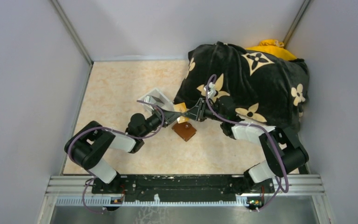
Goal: Put the credit cards into the card holder
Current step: Pick up the credit card from the storage box, then open the card holder at the center of the board.
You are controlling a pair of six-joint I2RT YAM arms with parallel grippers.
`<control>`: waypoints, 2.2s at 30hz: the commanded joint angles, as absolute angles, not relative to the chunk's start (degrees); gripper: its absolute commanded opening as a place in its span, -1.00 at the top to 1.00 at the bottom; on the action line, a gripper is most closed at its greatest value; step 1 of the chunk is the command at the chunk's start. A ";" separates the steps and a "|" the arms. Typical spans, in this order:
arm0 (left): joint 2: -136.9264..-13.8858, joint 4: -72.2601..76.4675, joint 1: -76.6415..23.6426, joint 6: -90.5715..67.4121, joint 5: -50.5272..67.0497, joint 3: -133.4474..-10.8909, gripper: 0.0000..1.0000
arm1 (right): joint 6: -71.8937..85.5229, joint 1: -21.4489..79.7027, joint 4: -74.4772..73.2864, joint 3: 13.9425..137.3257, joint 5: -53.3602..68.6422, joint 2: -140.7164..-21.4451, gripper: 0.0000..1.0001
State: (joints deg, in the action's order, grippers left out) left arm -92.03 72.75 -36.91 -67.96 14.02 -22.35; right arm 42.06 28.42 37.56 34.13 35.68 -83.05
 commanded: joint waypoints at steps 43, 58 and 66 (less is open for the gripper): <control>-81.59 13.61 -52.56 -55.42 -20.98 -29.50 0.80 | 11.26 47.25 -22.74 62.98 -3.78 -89.71 1.00; -87.79 10.46 -53.36 -56.05 -22.29 -33.13 0.81 | 10.48 48.08 -22.76 61.56 -9.08 -90.98 1.00; -90.07 8.97 -53.36 -56.14 -22.73 -34.76 0.81 | 10.50 48.14 -22.34 61.71 -10.73 -89.97 1.00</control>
State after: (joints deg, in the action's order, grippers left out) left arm -88.55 11.49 -53.01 -55.92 -21.67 -33.67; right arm 11.07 47.24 -23.64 59.42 -8.60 -91.57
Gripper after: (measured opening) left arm 0.095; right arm 0.008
